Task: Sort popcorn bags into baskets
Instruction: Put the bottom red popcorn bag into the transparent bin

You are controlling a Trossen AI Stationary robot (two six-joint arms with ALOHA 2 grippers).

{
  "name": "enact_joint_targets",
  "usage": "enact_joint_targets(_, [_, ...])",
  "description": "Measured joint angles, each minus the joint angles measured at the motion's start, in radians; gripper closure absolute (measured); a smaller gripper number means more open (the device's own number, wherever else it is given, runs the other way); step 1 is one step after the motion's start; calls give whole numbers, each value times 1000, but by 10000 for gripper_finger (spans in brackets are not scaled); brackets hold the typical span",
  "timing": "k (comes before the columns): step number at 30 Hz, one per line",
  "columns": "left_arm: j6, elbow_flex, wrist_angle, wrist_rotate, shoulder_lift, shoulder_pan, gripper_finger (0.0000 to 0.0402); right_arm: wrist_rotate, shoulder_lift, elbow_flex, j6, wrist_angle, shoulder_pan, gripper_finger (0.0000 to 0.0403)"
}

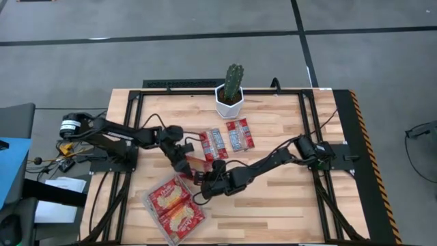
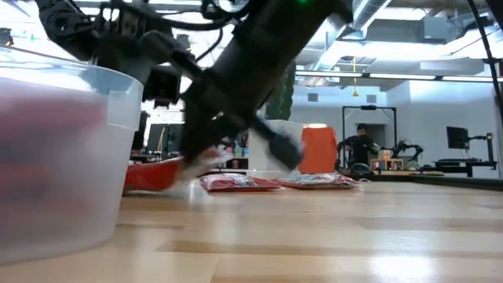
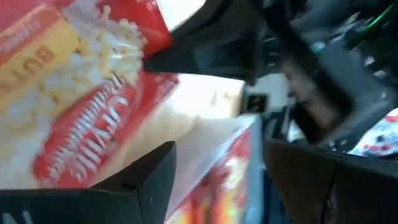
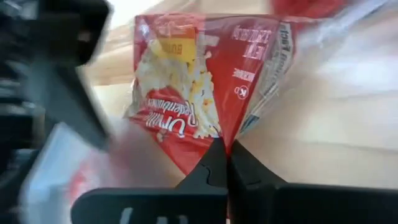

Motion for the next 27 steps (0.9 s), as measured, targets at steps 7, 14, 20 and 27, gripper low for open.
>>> enact_joint_targets(7, [-127, 49, -10, 30, -151, 40, 173, 8, -95, 2, -162, -19, -21, 400])
enact_joint_targets(14, [-278, 113, -30, 23, -361, 68, 173, 2, -181, 2, -381, 56, -41, 400])
enact_joint_targets(20, [-326, 214, -90, -60, -541, 70, 173, -146, -217, 4, -627, 172, -54, 400])
enact_joint_targets(27, [-234, 339, -268, -237, -709, 70, 173, -354, -160, 53, -768, 244, -49, 403])
